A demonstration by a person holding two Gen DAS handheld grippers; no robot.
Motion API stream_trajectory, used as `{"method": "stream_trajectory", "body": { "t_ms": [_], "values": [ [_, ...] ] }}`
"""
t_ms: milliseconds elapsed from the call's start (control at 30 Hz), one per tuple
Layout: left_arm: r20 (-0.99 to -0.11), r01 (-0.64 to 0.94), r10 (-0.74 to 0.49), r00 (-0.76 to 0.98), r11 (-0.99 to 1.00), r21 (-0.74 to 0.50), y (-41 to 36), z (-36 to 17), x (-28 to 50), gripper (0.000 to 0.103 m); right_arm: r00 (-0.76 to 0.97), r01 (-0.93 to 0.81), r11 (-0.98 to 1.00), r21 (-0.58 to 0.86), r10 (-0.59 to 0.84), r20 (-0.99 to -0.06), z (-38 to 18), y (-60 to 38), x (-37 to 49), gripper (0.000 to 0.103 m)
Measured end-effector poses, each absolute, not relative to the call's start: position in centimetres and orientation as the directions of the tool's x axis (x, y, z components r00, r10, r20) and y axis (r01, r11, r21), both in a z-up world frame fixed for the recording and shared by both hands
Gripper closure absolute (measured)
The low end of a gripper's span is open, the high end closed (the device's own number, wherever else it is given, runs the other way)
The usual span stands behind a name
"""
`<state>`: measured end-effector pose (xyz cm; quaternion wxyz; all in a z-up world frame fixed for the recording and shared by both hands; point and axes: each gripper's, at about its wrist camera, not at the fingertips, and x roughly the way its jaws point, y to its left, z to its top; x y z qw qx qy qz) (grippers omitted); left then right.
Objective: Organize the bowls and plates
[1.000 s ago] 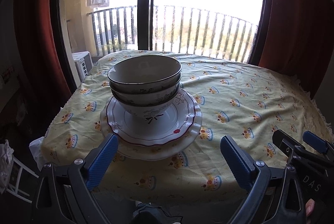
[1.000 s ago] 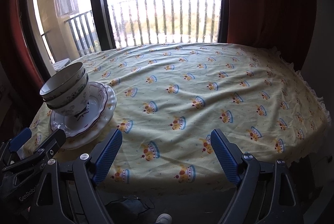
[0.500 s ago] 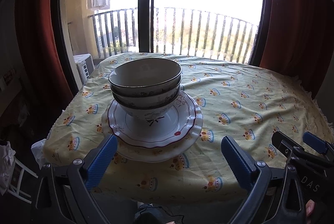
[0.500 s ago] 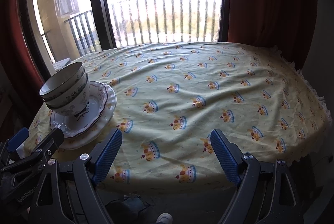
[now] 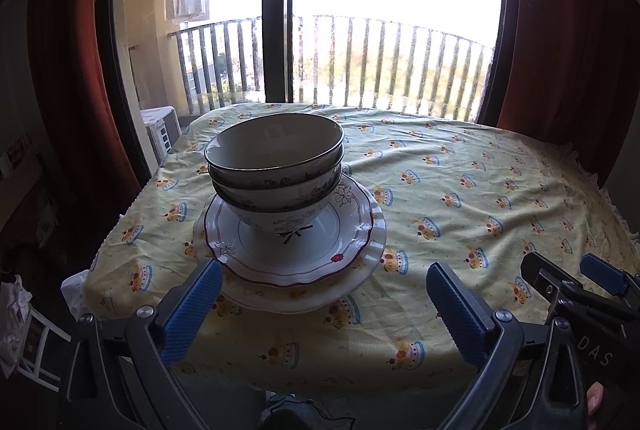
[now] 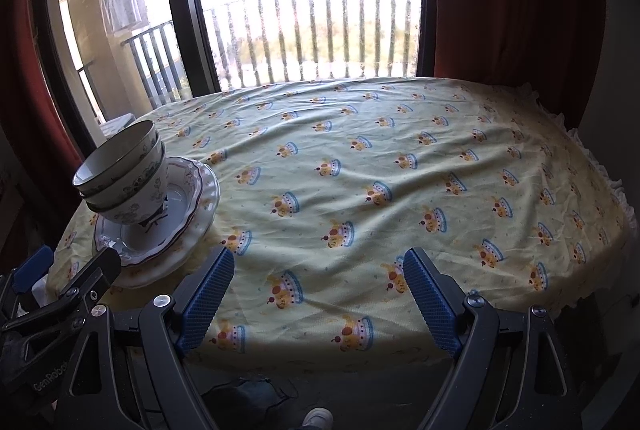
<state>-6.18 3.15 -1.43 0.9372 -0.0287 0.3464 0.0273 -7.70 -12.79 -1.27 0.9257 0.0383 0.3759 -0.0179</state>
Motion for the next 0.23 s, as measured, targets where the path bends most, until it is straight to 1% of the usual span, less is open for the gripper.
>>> {"method": "stream_trajectory", "body": {
  "t_ms": [233],
  "values": [
    [-0.648, -0.07, 0.039, 0.761, 0.997, -0.022, 3.05, -1.36, -6.17, 0.0, 0.716, 0.063, 0.996, 0.06, -0.003, -0.698, -1.32, -12.86, -7.65, 0.014]
  ]
}}
